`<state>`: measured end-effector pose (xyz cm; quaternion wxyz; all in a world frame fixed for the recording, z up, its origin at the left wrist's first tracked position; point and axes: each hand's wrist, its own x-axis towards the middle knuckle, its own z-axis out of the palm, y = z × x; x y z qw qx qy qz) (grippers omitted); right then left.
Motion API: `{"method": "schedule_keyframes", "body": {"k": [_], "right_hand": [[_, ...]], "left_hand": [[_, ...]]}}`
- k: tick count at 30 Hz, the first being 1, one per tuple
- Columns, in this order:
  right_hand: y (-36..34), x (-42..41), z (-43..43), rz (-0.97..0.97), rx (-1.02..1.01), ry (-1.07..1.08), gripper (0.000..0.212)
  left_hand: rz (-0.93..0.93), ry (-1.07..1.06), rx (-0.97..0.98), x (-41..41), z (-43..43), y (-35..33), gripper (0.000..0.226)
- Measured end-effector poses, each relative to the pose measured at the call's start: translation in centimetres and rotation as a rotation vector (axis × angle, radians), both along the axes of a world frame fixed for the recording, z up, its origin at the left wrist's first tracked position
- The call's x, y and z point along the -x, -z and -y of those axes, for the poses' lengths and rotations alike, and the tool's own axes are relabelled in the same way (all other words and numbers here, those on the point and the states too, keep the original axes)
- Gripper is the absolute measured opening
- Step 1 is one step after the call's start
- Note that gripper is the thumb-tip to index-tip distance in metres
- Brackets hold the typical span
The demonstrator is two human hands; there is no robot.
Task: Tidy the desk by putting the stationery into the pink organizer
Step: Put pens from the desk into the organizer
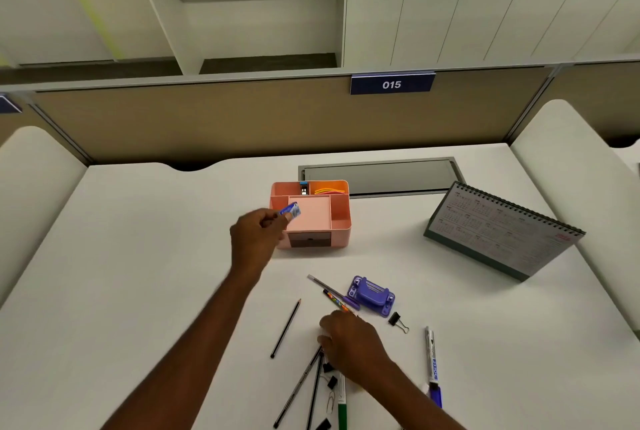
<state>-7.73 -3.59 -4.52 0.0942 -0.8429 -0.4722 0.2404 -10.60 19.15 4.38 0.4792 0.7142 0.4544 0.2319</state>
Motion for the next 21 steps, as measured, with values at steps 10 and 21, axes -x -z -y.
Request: {"method": "schedule_keyframes", "body": {"k": [10,21], "right_hand": [[1.4,0.5,-0.3,0.127,-0.017,-0.086,0.021],[4.5,0.5,0.3,0.162,-0.058,-0.105,0.018]], "left_hand": [[-0.256,-0.085,-0.196,-6.9,-6.5,0.2,0.038],[-0.55,-0.174,-0.309,-12.1,-8.2,2.2,0.059]]}}
